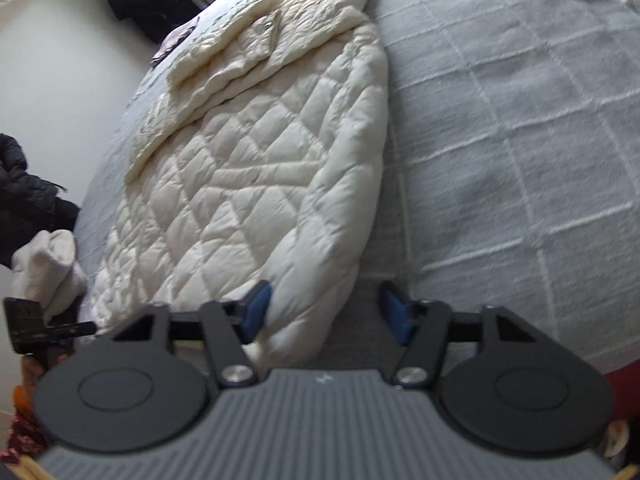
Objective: Fold large clothes
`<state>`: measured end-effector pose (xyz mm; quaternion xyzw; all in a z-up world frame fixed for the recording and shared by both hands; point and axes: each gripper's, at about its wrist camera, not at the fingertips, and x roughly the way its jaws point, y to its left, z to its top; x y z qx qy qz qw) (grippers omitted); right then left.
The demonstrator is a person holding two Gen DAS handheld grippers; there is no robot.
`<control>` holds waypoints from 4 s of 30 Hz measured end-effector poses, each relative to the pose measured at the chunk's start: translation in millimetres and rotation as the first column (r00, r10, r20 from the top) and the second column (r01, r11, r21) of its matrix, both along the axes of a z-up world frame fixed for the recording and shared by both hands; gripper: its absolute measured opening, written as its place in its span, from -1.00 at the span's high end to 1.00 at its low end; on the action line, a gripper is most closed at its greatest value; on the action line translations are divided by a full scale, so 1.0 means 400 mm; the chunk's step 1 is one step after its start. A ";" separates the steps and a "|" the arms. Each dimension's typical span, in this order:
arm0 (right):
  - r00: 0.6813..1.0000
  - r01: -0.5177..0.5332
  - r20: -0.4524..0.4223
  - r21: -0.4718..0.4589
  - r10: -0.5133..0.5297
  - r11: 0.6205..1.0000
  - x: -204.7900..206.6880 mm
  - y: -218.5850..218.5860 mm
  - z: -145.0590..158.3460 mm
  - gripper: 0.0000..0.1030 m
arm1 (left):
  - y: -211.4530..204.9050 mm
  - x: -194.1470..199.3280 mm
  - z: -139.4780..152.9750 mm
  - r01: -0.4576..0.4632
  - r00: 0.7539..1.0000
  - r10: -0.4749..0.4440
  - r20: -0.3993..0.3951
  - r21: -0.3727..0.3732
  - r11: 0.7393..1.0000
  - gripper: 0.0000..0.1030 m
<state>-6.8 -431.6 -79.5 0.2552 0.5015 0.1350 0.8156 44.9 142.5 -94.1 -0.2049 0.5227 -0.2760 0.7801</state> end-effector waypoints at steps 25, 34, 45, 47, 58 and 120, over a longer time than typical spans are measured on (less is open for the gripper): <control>0.917 0.024 0.396 0.052 -0.043 0.998 0.195 0.050 0.349 0.78 | -0.039 0.191 0.357 -0.118 0.885 0.166 0.435 -0.136 0.984 0.82; 0.863 0.174 0.476 0.040 -0.171 0.984 0.505 0.043 0.418 0.78 | -0.095 0.511 0.433 -0.232 0.762 0.258 0.593 -0.122 0.965 0.82; 0.877 0.304 0.388 0.013 -0.285 0.953 0.910 0.054 0.225 0.78 | -0.197 0.915 0.217 -0.376 0.737 0.251 0.628 0.072 0.924 0.81; 0.884 0.319 0.364 -0.006 -0.295 0.948 0.965 0.056 0.165 0.78 | -0.208 0.969 0.149 -0.392 0.739 0.232 0.633 0.123 0.912 0.72; 0.890 0.341 0.332 -0.030 -0.312 0.940 1.049 0.062 -0.035 0.77 | -0.189 1.069 -0.015 -0.438 0.792 0.297 0.533 0.158 0.885 0.71; 0.973 0.144 0.219 -0.330 -0.073 0.933 0.394 0.160 0.165 -0.27 | 0.075 0.297 0.100 -0.356 0.911 0.300 0.282 0.172 0.919 -0.78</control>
